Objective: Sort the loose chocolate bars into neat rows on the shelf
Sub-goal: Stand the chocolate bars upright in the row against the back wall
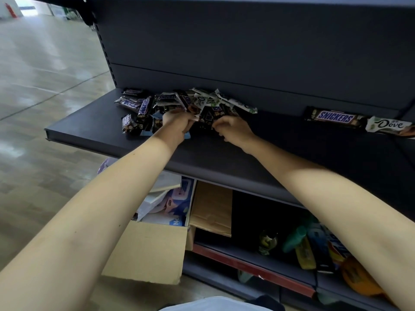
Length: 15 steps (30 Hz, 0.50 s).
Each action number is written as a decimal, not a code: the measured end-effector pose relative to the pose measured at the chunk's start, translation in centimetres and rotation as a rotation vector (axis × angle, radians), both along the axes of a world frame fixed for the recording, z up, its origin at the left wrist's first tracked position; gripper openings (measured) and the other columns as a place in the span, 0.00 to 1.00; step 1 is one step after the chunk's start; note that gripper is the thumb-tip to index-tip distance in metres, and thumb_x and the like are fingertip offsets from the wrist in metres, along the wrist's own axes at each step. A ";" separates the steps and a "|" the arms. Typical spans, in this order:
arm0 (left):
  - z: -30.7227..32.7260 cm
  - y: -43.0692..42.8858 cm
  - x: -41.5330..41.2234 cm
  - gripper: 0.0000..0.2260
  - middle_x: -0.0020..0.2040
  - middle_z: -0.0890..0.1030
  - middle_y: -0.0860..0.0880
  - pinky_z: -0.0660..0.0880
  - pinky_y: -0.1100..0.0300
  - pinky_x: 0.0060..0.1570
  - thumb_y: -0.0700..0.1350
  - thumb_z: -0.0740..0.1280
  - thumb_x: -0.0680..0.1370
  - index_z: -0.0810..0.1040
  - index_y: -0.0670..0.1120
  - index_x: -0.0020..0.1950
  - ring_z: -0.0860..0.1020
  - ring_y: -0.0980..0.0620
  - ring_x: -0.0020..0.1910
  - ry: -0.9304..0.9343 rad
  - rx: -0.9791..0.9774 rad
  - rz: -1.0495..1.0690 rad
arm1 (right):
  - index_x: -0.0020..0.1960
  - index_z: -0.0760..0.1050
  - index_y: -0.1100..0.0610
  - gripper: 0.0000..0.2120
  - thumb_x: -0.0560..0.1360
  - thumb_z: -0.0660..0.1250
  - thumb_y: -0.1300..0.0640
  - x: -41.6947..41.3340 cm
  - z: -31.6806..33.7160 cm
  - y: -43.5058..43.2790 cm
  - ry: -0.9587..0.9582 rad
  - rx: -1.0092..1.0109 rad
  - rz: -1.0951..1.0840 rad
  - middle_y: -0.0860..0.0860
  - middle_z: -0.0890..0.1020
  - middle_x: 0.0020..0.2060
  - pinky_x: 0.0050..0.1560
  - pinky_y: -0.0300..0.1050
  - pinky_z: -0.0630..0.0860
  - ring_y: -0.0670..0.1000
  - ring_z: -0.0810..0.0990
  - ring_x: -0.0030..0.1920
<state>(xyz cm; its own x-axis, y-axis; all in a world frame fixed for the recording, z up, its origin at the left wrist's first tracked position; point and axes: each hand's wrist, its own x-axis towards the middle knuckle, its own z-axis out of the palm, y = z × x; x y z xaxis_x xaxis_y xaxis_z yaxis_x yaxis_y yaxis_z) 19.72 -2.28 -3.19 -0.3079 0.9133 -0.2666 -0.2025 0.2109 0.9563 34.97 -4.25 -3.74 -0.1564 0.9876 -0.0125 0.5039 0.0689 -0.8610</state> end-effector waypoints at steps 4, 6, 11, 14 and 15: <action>-0.2 -2.1 1.2 0.07 0.40 0.79 0.48 0.73 0.72 0.28 0.32 0.69 0.72 0.77 0.43 0.43 0.78 0.58 0.36 -0.072 0.004 -0.203 | 0.58 0.74 0.59 0.14 0.79 0.60 0.52 -1.0 0.3 0.3 0.217 -0.186 -0.091 0.55 0.79 0.54 0.45 0.41 0.76 0.49 0.77 0.48; -0.7 -2.9 1.1 0.13 0.43 0.80 0.50 0.74 0.71 0.34 0.35 0.70 0.72 0.77 0.44 0.56 0.78 0.58 0.41 -0.002 0.002 -0.355 | 0.60 0.74 0.59 0.16 0.78 0.61 0.50 -1.4 0.5 0.3 0.356 -0.284 -0.142 0.54 0.79 0.55 0.42 0.40 0.77 0.50 0.78 0.50; -1.3 -4.7 0.4 0.17 0.49 0.80 0.51 0.74 0.69 0.41 0.43 0.66 0.77 0.72 0.45 0.66 0.79 0.57 0.44 0.207 0.034 -0.554 | 0.55 0.75 0.60 0.09 0.76 0.66 0.60 -1.6 -0.6 0.4 0.491 -0.265 -0.258 0.58 0.79 0.56 0.47 0.43 0.77 0.51 0.78 0.50; -1.0 -4.8 0.0 0.15 0.56 0.77 0.52 0.75 0.62 0.44 0.49 0.62 0.79 0.70 0.49 0.66 0.78 0.55 0.45 0.357 0.075 -0.368 | 0.58 0.76 0.59 0.12 0.75 0.66 0.63 -0.9 -0.6 0.2 0.452 -0.178 -0.232 0.56 0.80 0.56 0.57 0.47 0.75 0.52 0.78 0.52; -1.1 -4.6 -0.4 0.16 0.58 0.76 0.51 0.75 0.60 0.46 0.50 0.62 0.78 0.69 0.50 0.66 0.78 0.54 0.47 0.446 0.131 -0.294 | 0.59 0.76 0.58 0.14 0.74 0.66 0.63 -0.5 -0.4 0.1 0.435 -0.159 -0.203 0.54 0.80 0.56 0.58 0.46 0.75 0.51 0.78 0.52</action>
